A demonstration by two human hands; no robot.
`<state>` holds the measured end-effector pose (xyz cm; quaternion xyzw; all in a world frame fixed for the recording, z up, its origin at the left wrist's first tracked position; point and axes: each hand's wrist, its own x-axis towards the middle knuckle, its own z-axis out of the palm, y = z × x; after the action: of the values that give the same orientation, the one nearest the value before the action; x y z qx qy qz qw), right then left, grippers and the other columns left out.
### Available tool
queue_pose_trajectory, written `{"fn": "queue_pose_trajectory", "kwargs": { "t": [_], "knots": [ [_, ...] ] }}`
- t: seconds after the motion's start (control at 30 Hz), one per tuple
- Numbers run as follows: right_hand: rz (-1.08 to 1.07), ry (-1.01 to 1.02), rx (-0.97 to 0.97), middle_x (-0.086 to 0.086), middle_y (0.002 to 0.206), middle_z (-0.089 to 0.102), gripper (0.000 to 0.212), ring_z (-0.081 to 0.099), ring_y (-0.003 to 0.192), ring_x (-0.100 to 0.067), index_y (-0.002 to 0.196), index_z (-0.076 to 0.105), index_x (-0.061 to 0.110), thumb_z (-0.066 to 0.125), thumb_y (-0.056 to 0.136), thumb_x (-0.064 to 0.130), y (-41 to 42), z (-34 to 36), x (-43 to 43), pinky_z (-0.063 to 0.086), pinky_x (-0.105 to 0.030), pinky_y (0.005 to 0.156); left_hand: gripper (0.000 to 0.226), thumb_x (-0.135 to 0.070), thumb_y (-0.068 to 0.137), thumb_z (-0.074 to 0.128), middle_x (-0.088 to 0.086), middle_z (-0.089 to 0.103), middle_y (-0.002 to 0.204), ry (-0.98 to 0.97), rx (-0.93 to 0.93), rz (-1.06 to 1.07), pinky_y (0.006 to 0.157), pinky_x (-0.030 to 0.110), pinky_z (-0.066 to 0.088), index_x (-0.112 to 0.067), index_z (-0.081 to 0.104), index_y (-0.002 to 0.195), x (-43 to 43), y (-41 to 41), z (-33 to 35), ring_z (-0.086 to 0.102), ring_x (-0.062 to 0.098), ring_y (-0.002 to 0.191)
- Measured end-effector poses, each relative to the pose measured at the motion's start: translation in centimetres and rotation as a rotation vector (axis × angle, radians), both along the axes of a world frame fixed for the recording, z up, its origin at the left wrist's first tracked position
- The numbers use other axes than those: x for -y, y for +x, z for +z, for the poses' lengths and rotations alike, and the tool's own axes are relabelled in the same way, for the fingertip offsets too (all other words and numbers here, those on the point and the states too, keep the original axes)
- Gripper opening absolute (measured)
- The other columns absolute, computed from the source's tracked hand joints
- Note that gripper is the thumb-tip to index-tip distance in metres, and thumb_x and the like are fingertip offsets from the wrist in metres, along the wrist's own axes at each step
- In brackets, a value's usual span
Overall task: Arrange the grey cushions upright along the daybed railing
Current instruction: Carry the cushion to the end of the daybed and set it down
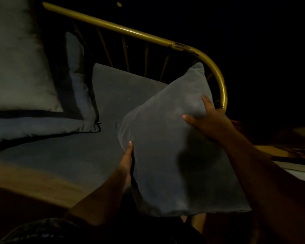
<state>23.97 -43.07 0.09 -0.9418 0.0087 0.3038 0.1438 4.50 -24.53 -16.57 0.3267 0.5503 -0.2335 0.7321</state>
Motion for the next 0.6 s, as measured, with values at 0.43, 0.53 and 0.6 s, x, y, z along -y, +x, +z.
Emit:
{"fn": "queue_pose_trajectory", "kwargs": {
  "t": [0.43,0.53,0.6],
  "knots": [
    [-0.247,0.213,0.127,-0.013,0.153,0.023,0.103,0.034,0.134,-0.038,0.147,0.004,0.039,0.068,0.070,0.060,-6.8,1.2,-2.9,0.037,-0.048,0.102,0.112,-0.070,0.058,0.068,0.007,0.039,0.150,0.272,0.177,-0.163,0.108,0.050,0.038,-0.024,0.022,0.149,-10.1,1.4,4.6,0.044,0.033,0.132],
    [-0.267,0.147,0.043,-0.016,0.154,0.021,0.104,0.031,0.136,-0.041,0.148,0.003,0.035,0.070,0.071,0.057,-8.4,-1.6,-4.4,0.035,-0.050,0.105,0.079,-0.043,0.081,0.067,0.008,0.041,0.149,0.335,0.226,-0.255,0.102,0.037,0.040,-0.016,0.031,0.145,-11.0,2.1,2.7,0.045,0.029,0.132],
    [-0.281,0.058,0.002,-0.019,0.155,0.016,0.107,0.028,0.136,-0.046,0.147,-0.002,0.040,0.069,0.069,0.060,-8.4,-3.1,-4.8,0.034,-0.055,0.108,0.080,-0.040,0.080,0.071,0.004,0.043,0.147,0.376,0.271,-0.352,0.102,0.033,0.040,-0.019,0.032,0.145,-11.2,2.6,1.5,0.046,0.026,0.130]
  ]
}}
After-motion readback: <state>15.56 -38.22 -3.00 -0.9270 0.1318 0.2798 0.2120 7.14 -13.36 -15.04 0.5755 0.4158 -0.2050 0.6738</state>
